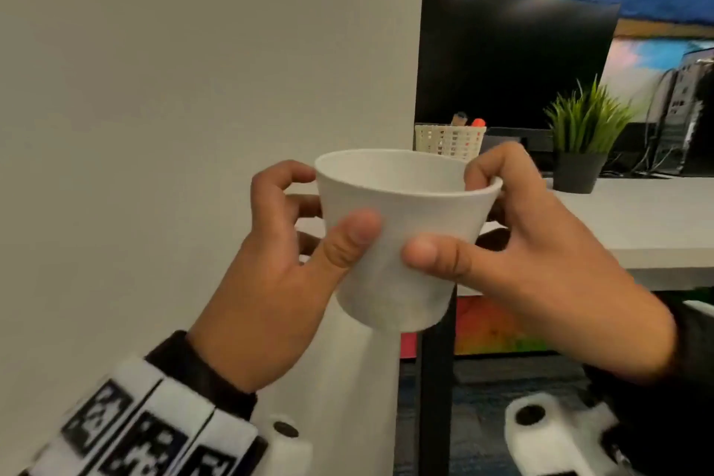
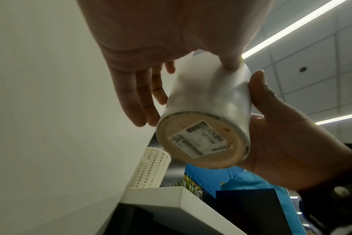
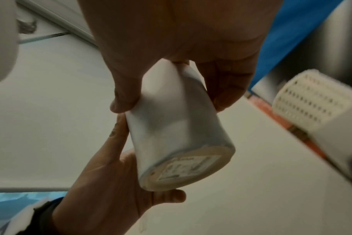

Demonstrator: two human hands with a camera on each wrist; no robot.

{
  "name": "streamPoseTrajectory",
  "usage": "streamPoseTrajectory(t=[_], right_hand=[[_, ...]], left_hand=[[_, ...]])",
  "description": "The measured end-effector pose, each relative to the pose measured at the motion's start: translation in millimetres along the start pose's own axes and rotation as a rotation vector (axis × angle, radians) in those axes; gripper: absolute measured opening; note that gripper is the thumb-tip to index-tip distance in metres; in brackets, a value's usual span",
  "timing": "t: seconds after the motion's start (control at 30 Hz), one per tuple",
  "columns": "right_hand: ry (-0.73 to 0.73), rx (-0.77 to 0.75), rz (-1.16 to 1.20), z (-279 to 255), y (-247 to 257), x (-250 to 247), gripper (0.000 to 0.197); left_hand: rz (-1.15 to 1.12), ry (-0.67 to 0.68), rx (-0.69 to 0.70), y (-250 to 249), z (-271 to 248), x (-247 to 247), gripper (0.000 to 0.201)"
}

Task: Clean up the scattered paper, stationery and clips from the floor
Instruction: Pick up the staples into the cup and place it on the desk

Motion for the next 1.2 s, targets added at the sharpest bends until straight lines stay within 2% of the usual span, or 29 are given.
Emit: streamPoseTrajectory(t=[0.07, 0.23, 0.37, 0.43, 0.57, 0.7, 0.87, 0.97, 1.1, 1.2], right_hand=[[-0.070, -0.013, -0.109, 12.9, 2.6, -27.6, 0.053], [-0.078, 0.106, -0.328, 50.8, -18.9, -72.7, 0.062], [-0.154, 0.177, -0.479, 76.7, -49.5, -96.3, 0.057], [-0.202, 0.230, -0.531, 85.8, -66.3, -107.5, 0.053], [-0.269, 0.348, -0.601, 96.1, -94.0, -133.5, 0.051], [-0.330, 0.489, -0.627, 106.2, -117.6, -154.3, 0.053], [-0.294, 0.592, -0.705, 131.6, -140.9, -149.8, 0.059], [-0.292, 0.651, -0.693, 145.2, -155.2, -147.1, 0.059], [-0.277, 0.704, -0.755, 162.0, -171.6, -149.6, 0.052], [-0.197, 0.727, -0.863, 176.4, -183.3, -149.0, 0.059]], left_hand=[[0.042, 0.006, 0.014, -9.5, 20.6, 20.3, 0.057], [0.160, 0.045, -0.016, -12.4, 63.2, 71.7, 0.065], [0.176, 0.072, -0.103, 9.0, 86.0, 107.5, 0.046], [0.219, 0.129, -0.121, 16.7, 91.0, 126.7, 0.041], [0.386, 0.283, -0.071, 20.6, 98.6, 157.4, 0.039], [0.532, 0.370, -0.014, 24.3, 107.5, 173.1, 0.041], [0.859, 0.528, 0.028, 44.6, 109.3, 185.2, 0.044], [0.982, 0.595, 0.096, 44.5, 106.9, 195.0, 0.026], [1.012, 0.619, 0.112, 48.8, 106.4, 204.3, 0.016], [1.007, 0.614, 0.117, 47.8, 107.6, 200.9, 0.024]])
Point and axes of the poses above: each hand's wrist, its own z-axis towards the middle knuckle, its own x-axis out of the palm, y = z × x, the point moved 7 cm from there along z, towards the middle knuckle, and after that the axes turned 6 degrees about -y, right-handed, at the moved point
